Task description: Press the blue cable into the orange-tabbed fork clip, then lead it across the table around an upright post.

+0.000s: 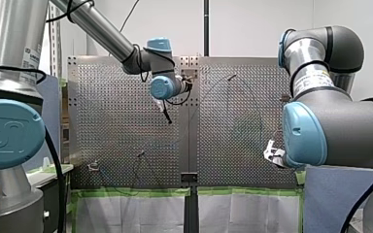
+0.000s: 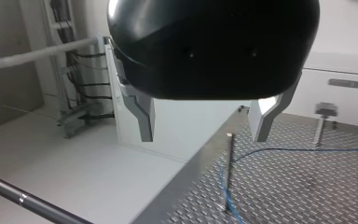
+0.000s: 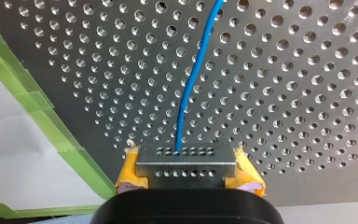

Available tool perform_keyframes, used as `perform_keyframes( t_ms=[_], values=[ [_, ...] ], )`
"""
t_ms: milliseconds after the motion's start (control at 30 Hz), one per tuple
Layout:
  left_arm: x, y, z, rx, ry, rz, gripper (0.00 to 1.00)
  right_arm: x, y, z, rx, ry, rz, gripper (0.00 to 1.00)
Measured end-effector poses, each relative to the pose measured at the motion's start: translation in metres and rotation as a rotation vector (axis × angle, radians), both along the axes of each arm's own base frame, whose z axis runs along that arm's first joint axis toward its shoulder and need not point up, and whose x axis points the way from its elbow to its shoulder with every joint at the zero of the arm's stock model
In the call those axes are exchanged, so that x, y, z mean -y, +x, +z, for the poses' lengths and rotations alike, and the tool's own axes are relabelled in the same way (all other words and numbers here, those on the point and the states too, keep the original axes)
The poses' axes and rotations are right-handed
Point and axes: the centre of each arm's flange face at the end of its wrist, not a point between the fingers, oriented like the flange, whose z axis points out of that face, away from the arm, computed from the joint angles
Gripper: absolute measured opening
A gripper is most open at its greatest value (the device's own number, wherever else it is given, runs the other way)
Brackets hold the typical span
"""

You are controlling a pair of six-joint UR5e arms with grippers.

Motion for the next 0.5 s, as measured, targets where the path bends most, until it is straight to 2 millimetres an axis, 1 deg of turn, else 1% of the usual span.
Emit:
perform_keyframes(
  t_ms=[300,500],
  values=[
    [-0.021,-0.018,-0.039,-0.075,0.062,0.042,1.00,0.000,0.000,0.000,0.000,0.000,0.000,0.00],
    [-0.039,-0.032,-0.065,-0.130,0.104,0.085,1.00,0.000,0.000,0.000,0.000,0.001,0.000,0.00]
  ],
)
